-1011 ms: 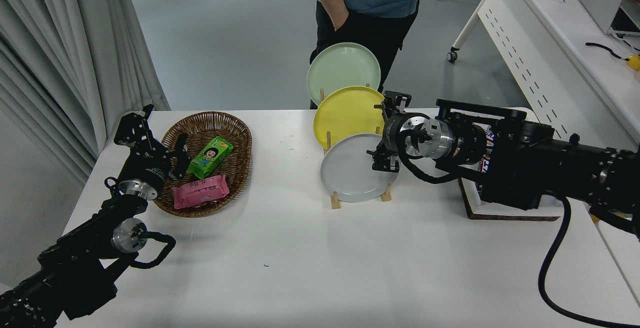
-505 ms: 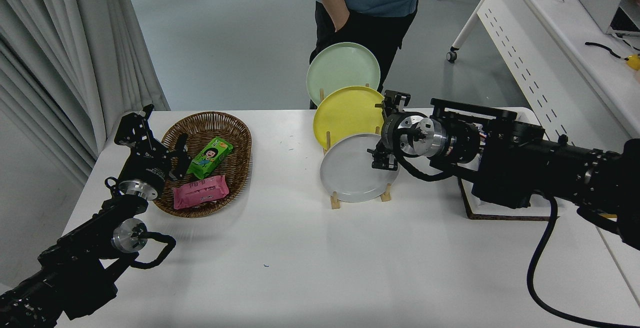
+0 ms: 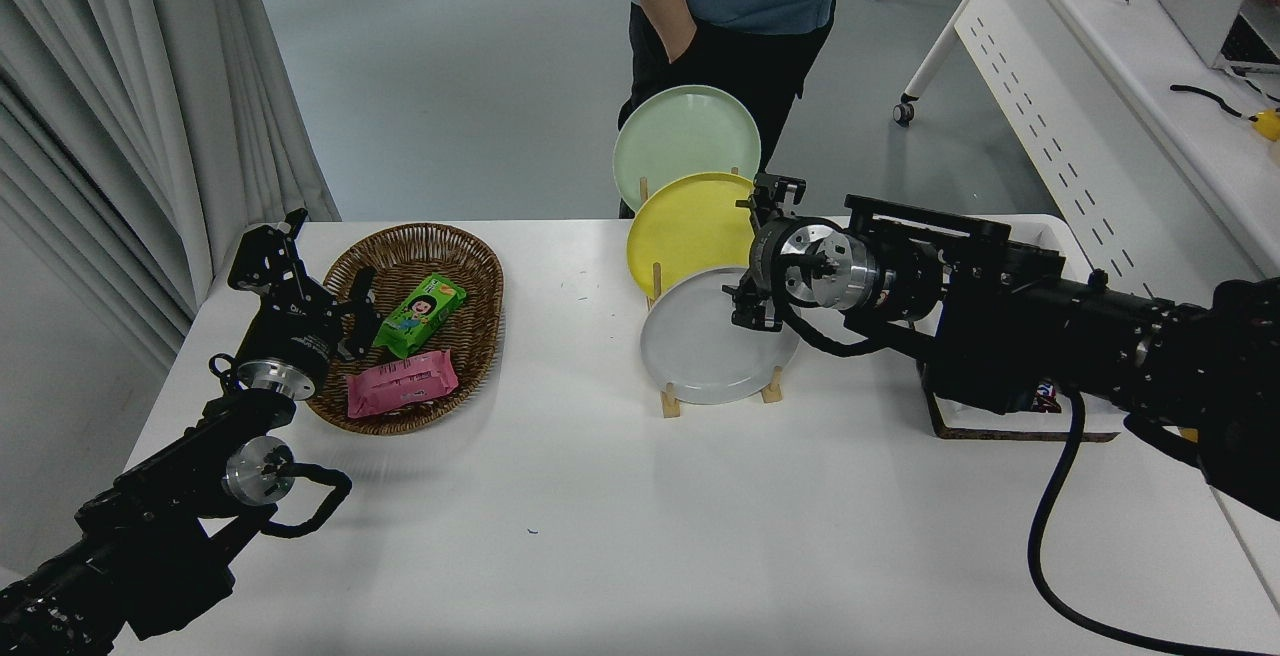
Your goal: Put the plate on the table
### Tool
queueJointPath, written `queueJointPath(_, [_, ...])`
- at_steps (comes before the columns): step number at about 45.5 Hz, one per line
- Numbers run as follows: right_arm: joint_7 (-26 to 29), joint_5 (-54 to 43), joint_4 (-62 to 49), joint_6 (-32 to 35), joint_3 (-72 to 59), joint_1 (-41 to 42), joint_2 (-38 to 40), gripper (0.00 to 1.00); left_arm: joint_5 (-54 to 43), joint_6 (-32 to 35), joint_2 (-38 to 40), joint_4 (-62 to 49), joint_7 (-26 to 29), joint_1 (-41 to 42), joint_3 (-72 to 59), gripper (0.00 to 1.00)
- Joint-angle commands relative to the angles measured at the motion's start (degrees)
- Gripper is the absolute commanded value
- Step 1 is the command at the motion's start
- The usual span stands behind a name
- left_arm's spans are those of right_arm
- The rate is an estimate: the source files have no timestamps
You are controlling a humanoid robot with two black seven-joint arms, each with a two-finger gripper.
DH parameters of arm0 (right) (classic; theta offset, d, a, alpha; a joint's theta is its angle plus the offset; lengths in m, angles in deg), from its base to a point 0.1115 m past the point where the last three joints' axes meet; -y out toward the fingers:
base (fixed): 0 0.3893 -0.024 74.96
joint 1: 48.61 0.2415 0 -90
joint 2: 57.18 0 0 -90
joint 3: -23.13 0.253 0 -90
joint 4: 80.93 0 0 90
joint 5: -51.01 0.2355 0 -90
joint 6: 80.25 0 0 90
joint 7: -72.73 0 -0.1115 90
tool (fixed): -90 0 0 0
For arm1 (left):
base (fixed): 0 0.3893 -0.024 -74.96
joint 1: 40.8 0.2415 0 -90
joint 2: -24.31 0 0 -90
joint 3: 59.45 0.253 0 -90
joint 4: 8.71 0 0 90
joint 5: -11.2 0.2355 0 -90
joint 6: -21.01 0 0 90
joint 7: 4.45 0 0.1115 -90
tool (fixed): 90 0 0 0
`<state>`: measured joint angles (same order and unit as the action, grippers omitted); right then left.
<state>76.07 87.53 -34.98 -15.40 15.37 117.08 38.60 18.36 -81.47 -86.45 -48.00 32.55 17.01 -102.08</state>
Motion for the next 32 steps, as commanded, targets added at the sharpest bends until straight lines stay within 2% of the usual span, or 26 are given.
queueJointPath(1, [0.0, -2.68, -2.53, 1.33, 0.29, -0.81, -1.04, 0.86, 0.04, 0.0, 0.02, 0.0, 0.0, -0.07, 0.0, 1.0])
queueJointPath(6, [0.96, -2.68, -2.27, 1.33, 0.11, -0.72, -0.95, 0.75, 0.04, 0.0, 0.02, 0.0, 0.0, -0.07, 0.0, 1.0])
queueJointPath(16, [5.27, -2.68, -1.65, 1.33, 0.46, -0.72, -0.95, 0.74, -0.05, 0.0, 0.02, 0.0, 0.0, 0.02, 0.0, 1.0])
queueJointPath(29, [6.5, -2.51, -1.65, 1.33, 1.25, -0.55, -0.95, 0.74, -0.05, 0.0, 0.02, 0.0, 0.0, -0.07, 0.0, 1.0])
queueJointPath(32, [6.59, -2.59, -1.65, 1.33, 2.04, -0.55, -0.77, 0.68, -0.05, 0.0, 0.02, 0.0, 0.0, 0.02, 0.0, 1.0])
